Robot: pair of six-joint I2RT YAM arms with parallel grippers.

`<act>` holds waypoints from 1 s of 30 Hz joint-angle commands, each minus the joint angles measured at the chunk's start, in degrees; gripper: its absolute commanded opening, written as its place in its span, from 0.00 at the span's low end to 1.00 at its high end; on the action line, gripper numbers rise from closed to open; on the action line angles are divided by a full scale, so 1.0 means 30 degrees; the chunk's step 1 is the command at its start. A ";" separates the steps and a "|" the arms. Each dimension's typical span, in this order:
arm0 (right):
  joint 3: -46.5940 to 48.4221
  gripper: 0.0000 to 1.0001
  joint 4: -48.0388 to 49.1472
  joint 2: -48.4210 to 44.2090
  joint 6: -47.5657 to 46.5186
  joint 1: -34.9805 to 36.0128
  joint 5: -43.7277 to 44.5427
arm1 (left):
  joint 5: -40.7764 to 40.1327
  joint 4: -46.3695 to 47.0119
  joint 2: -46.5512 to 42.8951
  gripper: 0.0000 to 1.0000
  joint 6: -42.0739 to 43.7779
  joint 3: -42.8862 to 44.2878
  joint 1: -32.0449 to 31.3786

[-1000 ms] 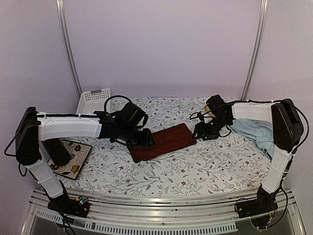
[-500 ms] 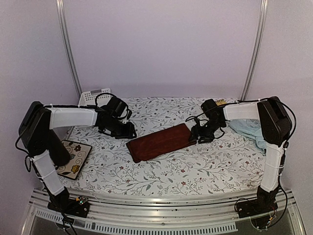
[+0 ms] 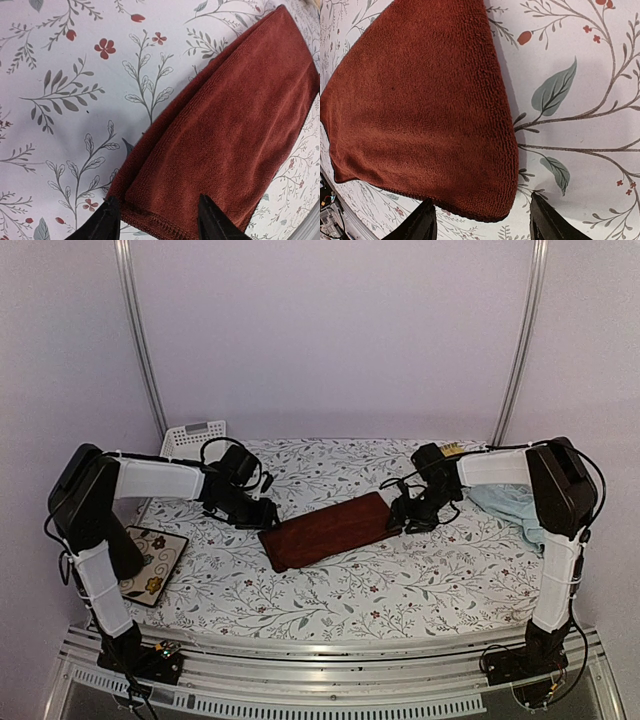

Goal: Roll the towels
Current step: Rotate the towel at the center of the board.

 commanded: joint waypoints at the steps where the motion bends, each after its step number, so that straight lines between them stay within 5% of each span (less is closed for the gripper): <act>1: -0.0632 0.65 0.0231 -0.0528 -0.0142 0.0049 -0.0007 | -0.0305 0.0537 -0.0053 0.54 0.0593 -0.0414 0.0441; 17: -0.1052 0.65 0.0125 -0.1301 -0.0136 0.0049 -0.0066 | 0.0085 0.0107 0.1519 0.53 0.1625 -0.0334 0.0970; 30: -0.1049 0.65 -0.0216 -0.1532 -0.0286 0.0053 0.0117 | 0.1429 0.0330 0.1705 0.19 0.1646 -0.1054 0.1290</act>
